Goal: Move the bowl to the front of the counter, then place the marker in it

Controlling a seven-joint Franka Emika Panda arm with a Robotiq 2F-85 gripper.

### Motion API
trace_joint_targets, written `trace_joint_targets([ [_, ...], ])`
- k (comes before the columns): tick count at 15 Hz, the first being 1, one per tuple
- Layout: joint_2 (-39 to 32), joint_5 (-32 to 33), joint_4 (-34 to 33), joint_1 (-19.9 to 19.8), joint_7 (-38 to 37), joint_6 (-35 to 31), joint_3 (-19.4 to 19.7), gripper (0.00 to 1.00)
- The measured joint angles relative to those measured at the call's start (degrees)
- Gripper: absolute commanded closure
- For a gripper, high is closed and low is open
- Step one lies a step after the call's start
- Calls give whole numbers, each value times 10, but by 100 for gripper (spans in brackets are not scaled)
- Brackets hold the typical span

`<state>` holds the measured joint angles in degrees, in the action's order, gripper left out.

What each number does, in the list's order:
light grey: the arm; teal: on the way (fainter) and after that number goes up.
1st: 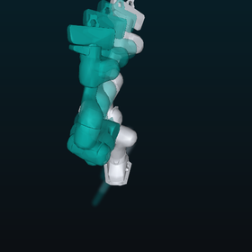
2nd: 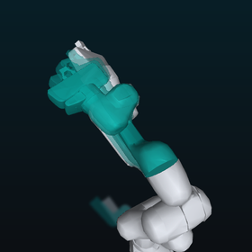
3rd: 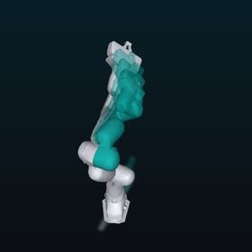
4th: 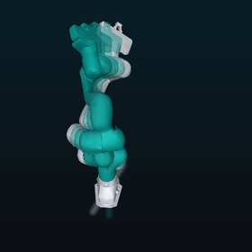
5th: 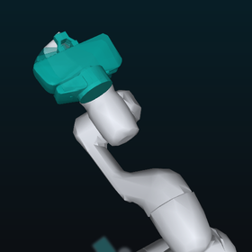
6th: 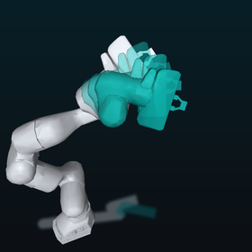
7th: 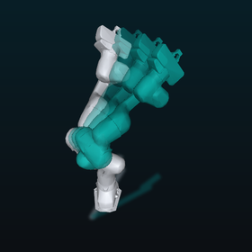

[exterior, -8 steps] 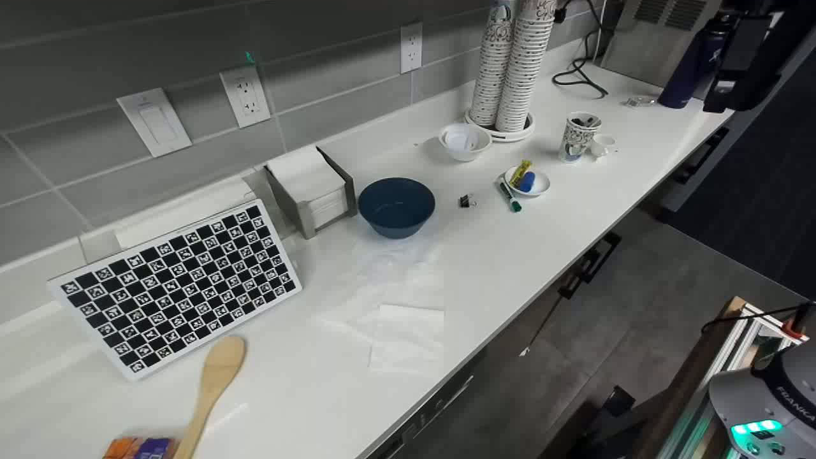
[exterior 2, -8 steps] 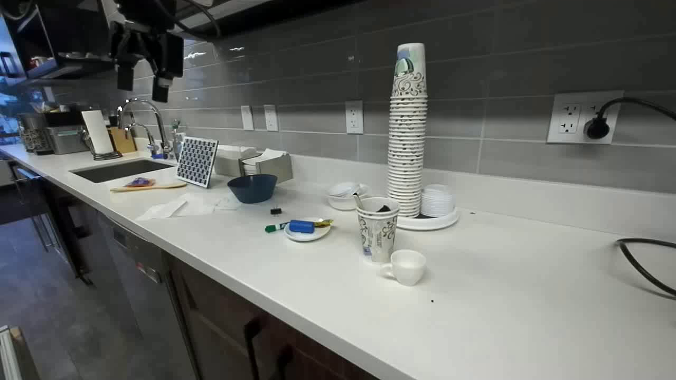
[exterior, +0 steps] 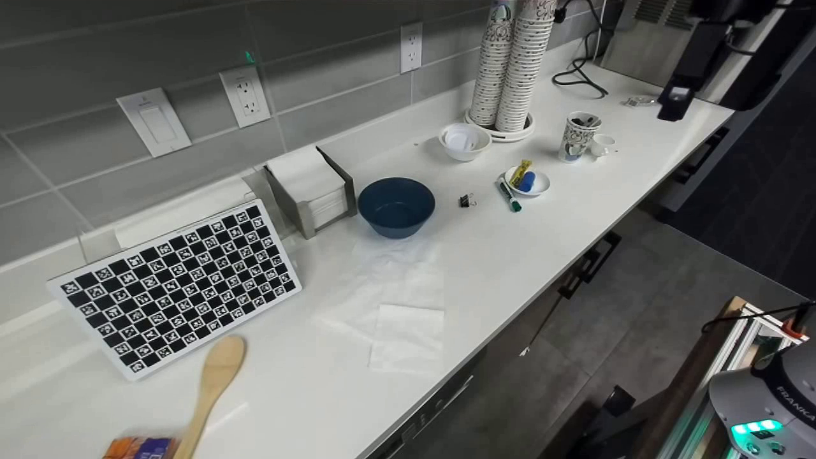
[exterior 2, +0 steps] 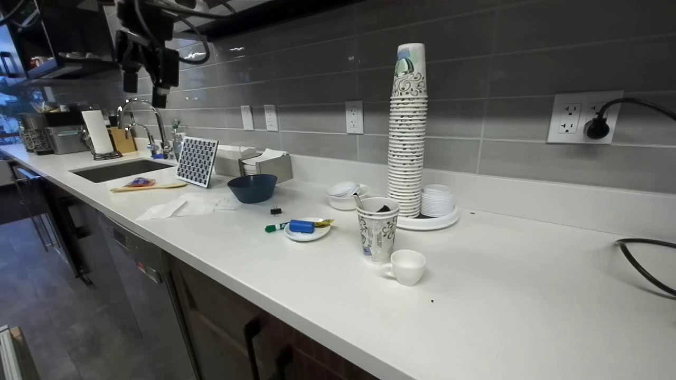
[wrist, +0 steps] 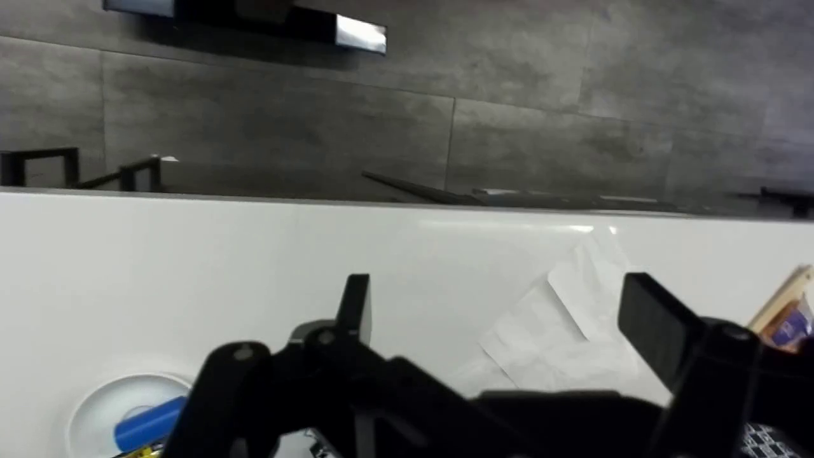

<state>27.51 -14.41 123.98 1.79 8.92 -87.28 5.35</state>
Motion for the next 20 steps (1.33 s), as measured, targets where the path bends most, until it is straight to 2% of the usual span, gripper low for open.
trace_joint_targets([
  [4,-21,-80,53,6,-110,-181,-74,0],
  [7,-67,-81,84,11,-180,-326,-122,0],
  [8,-90,-77,87,12,-201,-348,-136,0],
  [10,-114,-76,87,17,-204,-355,-138,0],
  [15,-101,-76,87,17,-219,-362,-131,0],
  [17,-121,-76,91,18,-289,-404,-146,0],
  [20,-190,-70,92,23,-406,-507,-182,0],
])
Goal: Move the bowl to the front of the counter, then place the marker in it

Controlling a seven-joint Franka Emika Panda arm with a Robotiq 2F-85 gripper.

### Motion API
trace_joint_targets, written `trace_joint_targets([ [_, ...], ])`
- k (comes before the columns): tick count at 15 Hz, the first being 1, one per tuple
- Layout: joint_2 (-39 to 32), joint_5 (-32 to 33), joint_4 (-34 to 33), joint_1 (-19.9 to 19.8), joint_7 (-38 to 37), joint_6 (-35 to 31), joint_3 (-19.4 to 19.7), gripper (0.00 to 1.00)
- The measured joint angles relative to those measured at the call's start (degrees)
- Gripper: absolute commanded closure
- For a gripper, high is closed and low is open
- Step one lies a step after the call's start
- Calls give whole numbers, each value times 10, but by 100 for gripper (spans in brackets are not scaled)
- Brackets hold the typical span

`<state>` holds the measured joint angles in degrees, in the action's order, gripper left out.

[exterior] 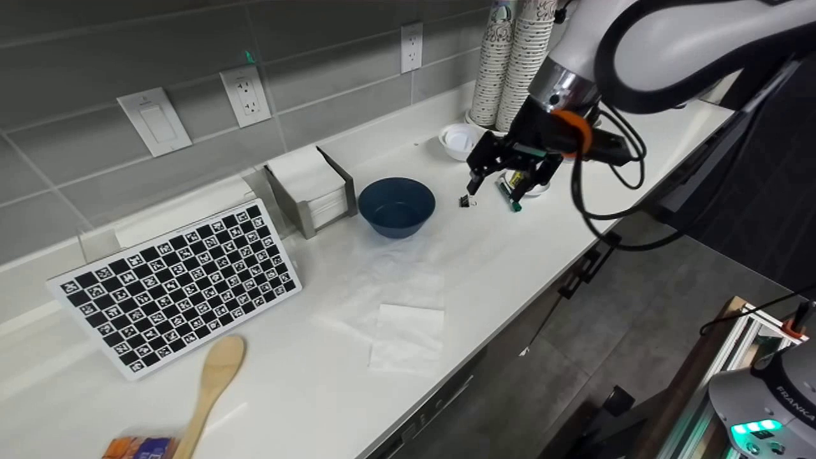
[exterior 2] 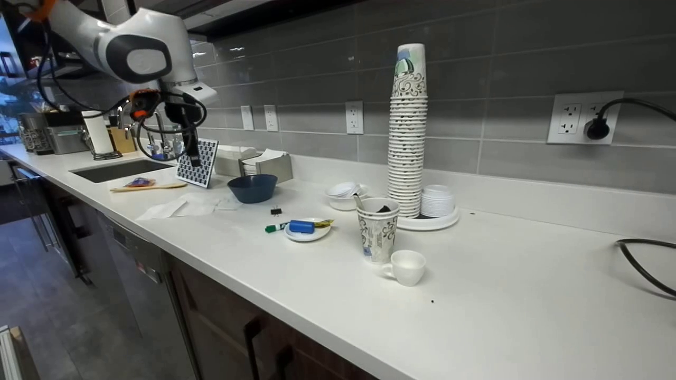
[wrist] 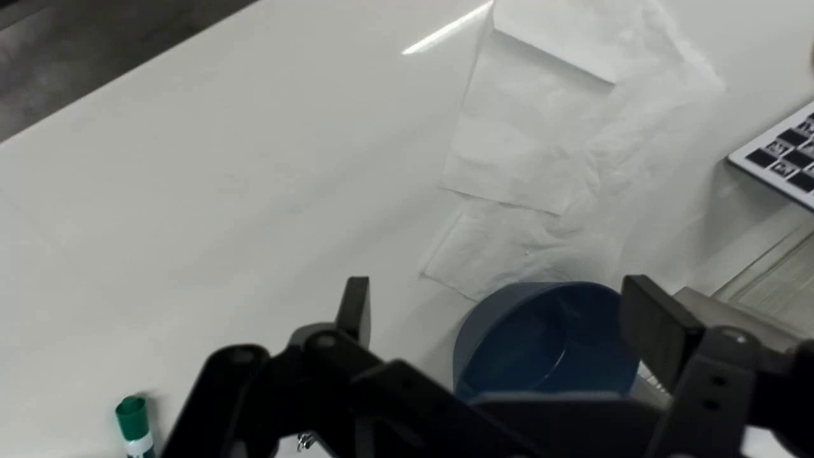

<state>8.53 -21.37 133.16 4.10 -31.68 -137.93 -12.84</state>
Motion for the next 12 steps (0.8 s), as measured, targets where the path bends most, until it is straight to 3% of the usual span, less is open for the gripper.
trace_joint_targets([
  [2,-58,31,-6,-2,-85,-82,-25,0],
  [5,-143,123,-27,11,-216,-169,-12,0],
  [8,-219,209,-78,50,-332,-179,39,0],
  [11,-280,222,-142,99,-398,-171,66,0],
  [12,-296,221,-162,111,-412,-167,68,25],
])
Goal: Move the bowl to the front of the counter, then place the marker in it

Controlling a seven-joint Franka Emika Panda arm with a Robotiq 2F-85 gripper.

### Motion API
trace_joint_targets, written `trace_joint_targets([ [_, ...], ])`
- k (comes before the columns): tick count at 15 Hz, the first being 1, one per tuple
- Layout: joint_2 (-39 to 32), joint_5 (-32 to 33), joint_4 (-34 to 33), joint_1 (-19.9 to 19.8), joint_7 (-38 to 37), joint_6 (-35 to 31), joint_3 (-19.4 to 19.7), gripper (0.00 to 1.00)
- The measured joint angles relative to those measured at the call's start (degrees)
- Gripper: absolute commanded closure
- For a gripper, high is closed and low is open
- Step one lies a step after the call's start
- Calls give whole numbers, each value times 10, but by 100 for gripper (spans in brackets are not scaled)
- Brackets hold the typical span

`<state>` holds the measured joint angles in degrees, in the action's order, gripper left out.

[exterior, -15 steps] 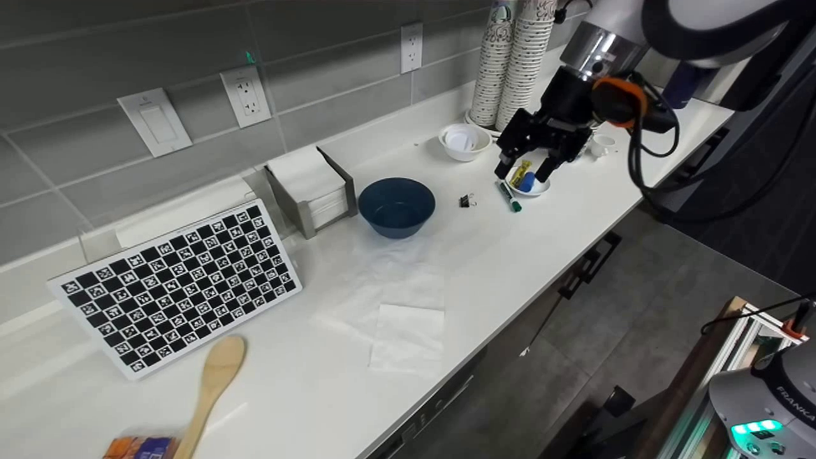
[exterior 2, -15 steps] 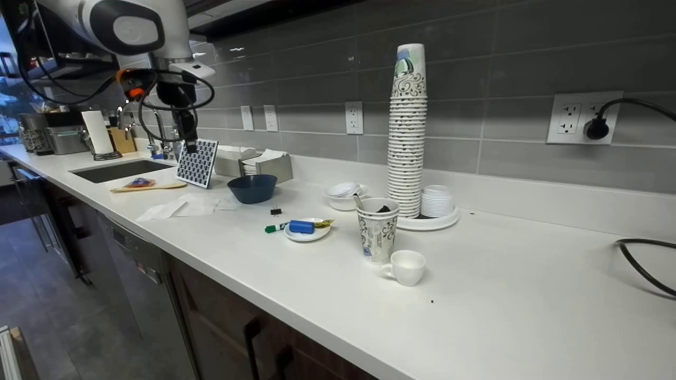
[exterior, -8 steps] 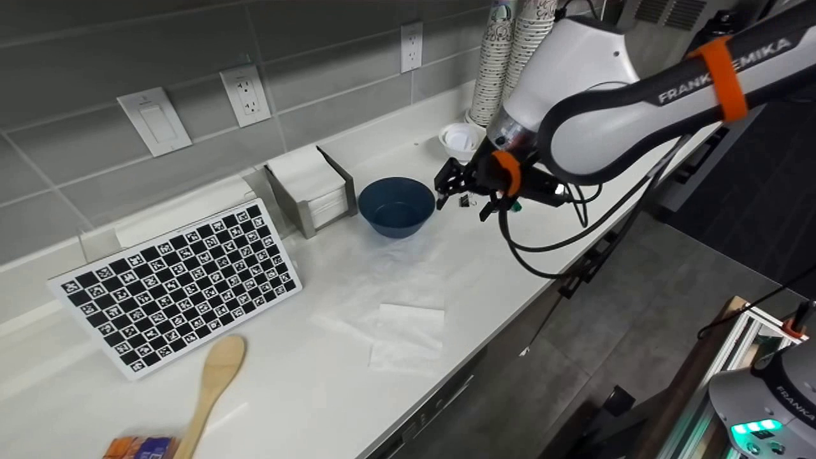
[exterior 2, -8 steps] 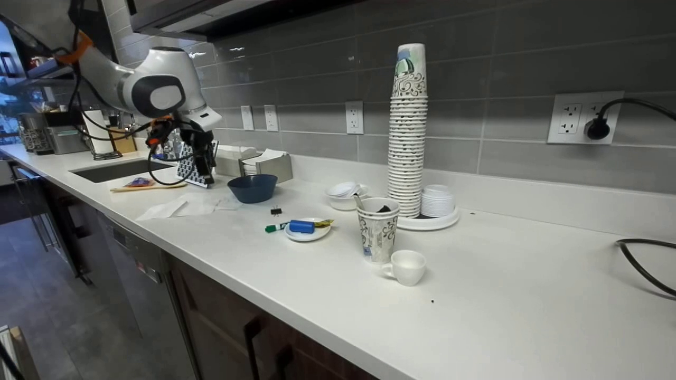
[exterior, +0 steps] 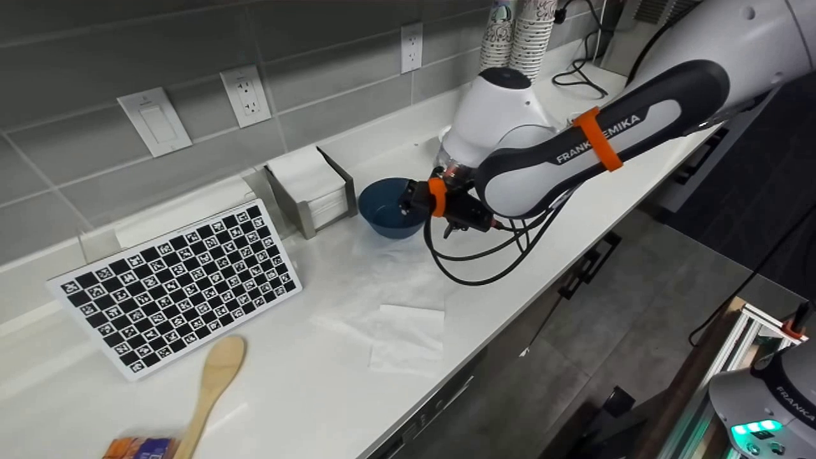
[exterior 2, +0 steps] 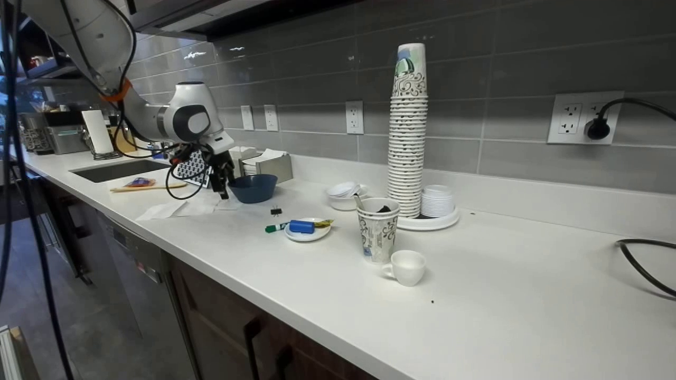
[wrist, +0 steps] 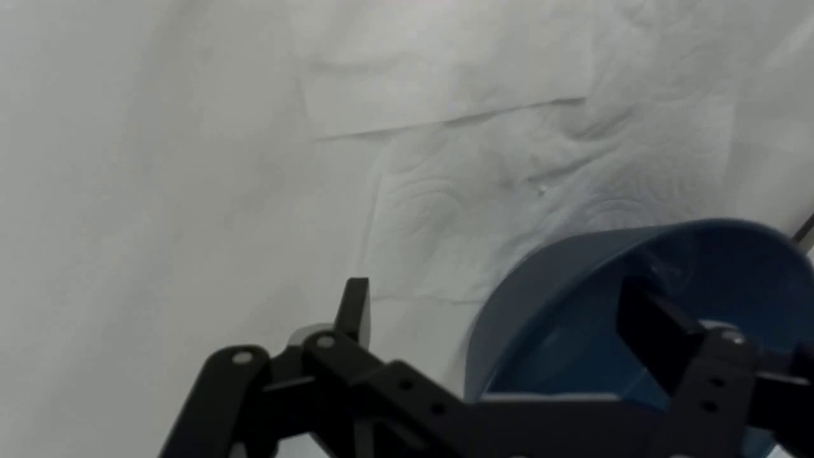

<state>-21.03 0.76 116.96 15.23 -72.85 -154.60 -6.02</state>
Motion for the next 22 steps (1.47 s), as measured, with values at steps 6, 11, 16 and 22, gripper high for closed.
trace_joint_targets([
  [6,-67,1,-90,55,-54,42,37,62],
  [11,-86,1,-114,62,-78,44,59,97],
  [16,-68,1,-114,59,-84,55,76,99],
  [22,-16,1,-94,45,-95,68,92,99],
])
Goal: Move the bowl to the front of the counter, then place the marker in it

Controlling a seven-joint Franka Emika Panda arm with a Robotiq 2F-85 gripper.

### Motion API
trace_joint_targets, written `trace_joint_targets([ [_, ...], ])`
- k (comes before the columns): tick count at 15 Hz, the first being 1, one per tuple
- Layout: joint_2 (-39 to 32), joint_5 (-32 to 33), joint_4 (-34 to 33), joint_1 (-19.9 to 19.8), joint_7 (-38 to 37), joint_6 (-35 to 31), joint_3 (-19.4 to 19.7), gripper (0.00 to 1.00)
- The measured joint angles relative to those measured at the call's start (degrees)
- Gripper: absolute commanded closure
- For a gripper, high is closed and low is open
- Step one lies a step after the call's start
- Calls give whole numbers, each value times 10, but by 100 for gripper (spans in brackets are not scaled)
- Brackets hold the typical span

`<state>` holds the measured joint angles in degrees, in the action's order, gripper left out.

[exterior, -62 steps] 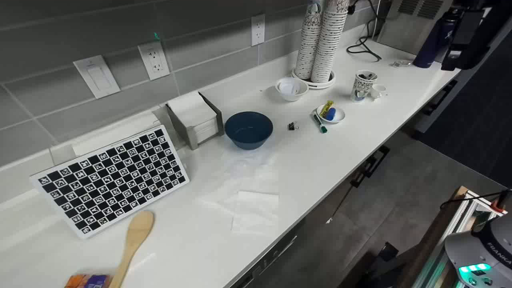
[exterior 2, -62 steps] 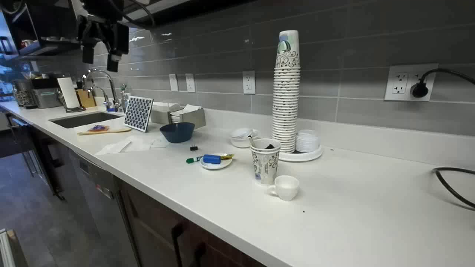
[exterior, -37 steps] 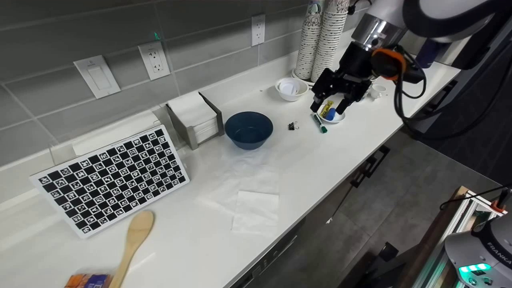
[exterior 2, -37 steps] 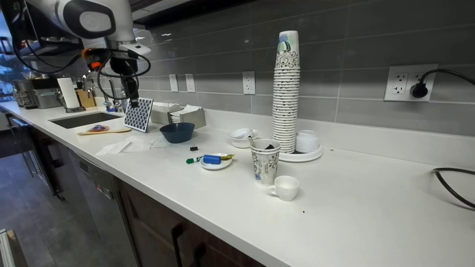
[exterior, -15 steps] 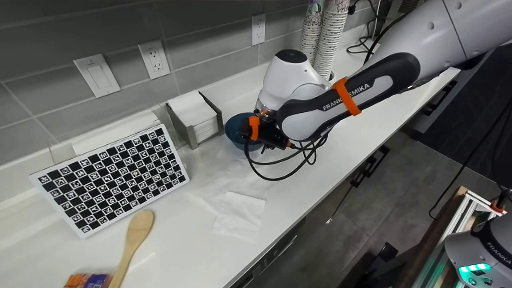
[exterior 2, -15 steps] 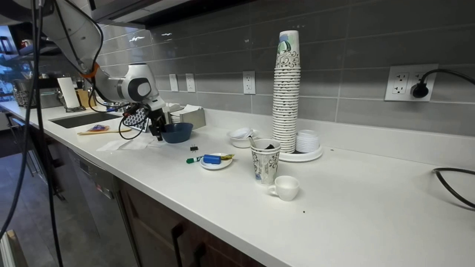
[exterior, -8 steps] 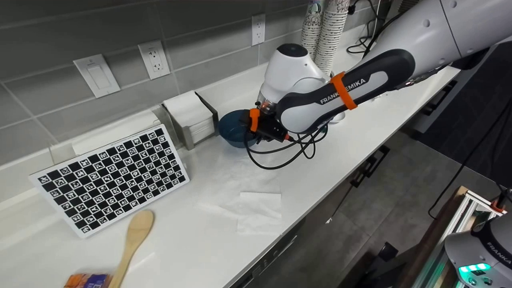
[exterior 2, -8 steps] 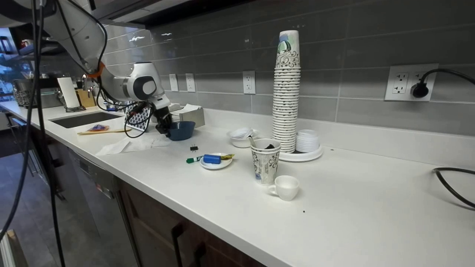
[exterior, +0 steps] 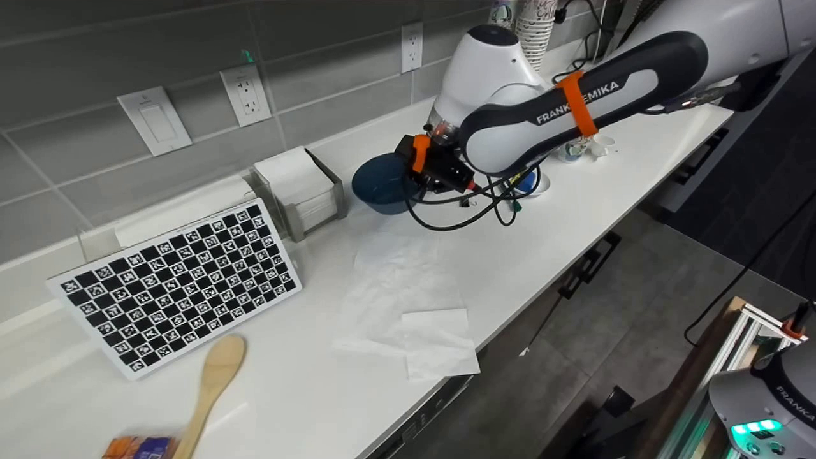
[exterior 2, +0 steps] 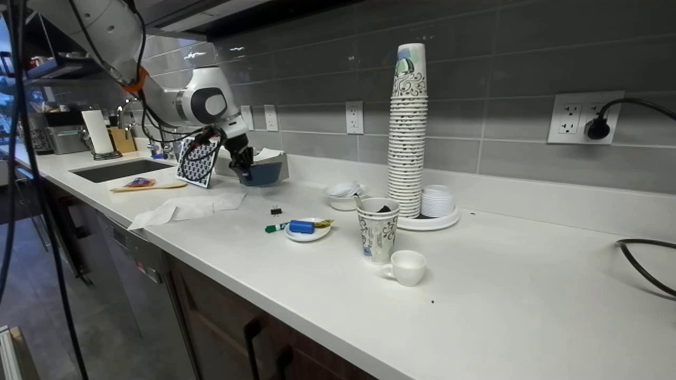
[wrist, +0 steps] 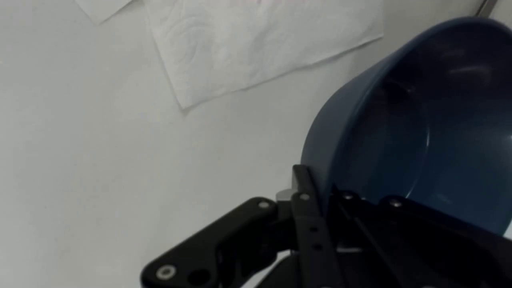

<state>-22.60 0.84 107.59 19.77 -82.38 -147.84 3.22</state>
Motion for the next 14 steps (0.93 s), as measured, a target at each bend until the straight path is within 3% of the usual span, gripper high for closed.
trace_joint_targets([
  [6,78,-11,85,-83,-35,0,19,99],
  [9,128,-48,149,-132,-28,-3,22,99],
  [14,223,-248,262,-179,162,-38,-3,99],
])
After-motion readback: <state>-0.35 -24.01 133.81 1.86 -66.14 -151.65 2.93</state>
